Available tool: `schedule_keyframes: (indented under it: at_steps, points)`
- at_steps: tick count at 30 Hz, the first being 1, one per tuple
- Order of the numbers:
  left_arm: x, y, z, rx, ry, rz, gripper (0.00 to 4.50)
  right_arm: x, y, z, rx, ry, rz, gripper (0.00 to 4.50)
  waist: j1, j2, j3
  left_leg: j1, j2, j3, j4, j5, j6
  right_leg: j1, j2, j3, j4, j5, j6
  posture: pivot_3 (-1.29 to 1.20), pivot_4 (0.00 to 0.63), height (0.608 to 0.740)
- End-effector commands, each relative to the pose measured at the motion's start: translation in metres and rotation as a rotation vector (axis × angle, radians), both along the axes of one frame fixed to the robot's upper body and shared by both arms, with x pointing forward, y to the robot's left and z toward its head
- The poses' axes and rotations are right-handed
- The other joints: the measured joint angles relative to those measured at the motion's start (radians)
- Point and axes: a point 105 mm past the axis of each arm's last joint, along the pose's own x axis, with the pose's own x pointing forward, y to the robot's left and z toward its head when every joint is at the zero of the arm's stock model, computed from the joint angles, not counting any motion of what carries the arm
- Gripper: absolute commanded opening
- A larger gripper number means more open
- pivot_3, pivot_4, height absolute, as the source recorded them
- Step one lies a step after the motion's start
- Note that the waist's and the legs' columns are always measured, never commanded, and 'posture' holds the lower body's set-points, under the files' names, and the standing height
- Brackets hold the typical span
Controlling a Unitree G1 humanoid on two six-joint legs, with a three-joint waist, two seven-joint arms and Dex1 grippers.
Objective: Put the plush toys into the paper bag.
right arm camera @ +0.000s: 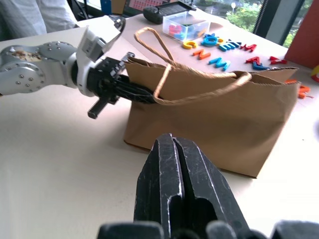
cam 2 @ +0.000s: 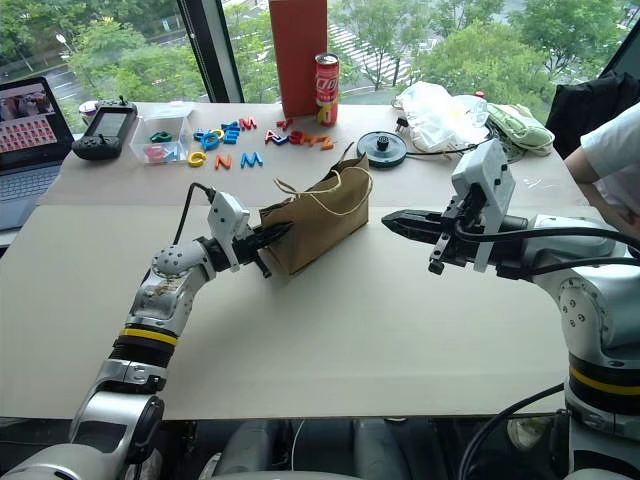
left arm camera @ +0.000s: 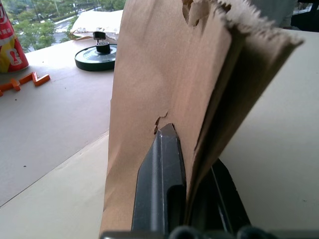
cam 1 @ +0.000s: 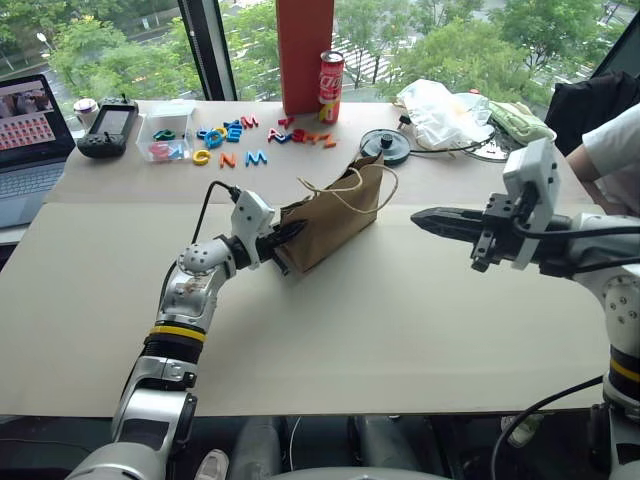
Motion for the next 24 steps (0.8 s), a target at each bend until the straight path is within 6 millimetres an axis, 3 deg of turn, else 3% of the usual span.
schedule_keyframes:
  at_steps: [1,3,5,12,24]
  points:
    - [-0.02,0.014,0.065,-0.032,-0.149,-0.13,0.01,0.003,-0.008,0.02,0.038,-0.105,-0.02,0.0,0.0,0.0,0.0,0.0,0.0,0.0,0.0,0.0,0.0,0.0,0.0,0.0,0.0,0.0,0.0,0.0,0.15,0.739]
    - [-0.033,0.016,0.081,-0.027,-0.153,-0.201,0.01,0.005,-0.01,0.025,0.08,-0.124,-0.028,0.0,0.003,0.0,0.0,-0.001,0.001,0.0,-0.001,0.0,0.0,-0.001,0.0,0.0,-0.001,0.0,0.0,0.0,0.15,0.739]
    - [-0.042,0.017,0.083,-0.007,-0.136,-0.247,0.01,0.006,-0.012,0.026,0.09,-0.127,-0.034,0.0,0.007,0.0,0.0,-0.001,0.0,0.001,-0.001,0.0,0.0,0.0,-0.001,0.0,-0.001,0.0,0.0,0.0,0.15,0.739]
    - [-0.073,0.021,0.042,0.183,-0.028,-0.447,0.01,0.006,-0.012,0.019,0.085,-0.098,-0.015,0.0,0.012,0.001,0.0,0.0,-0.002,0.003,-0.001,0.0,0.0,0.0,-0.003,0.0,-0.001,-0.001,0.002,0.0,0.15,0.739]
    - [-0.071,0.016,-0.008,0.389,-0.116,-0.609,0.01,-0.009,-0.003,0.002,0.036,-0.021,0.079,0.0,0.021,0.001,0.0,-0.001,-0.002,0.005,-0.001,0.0,0.001,0.0,-0.003,0.0,-0.002,-0.001,0.002,0.0,0.15,0.739]
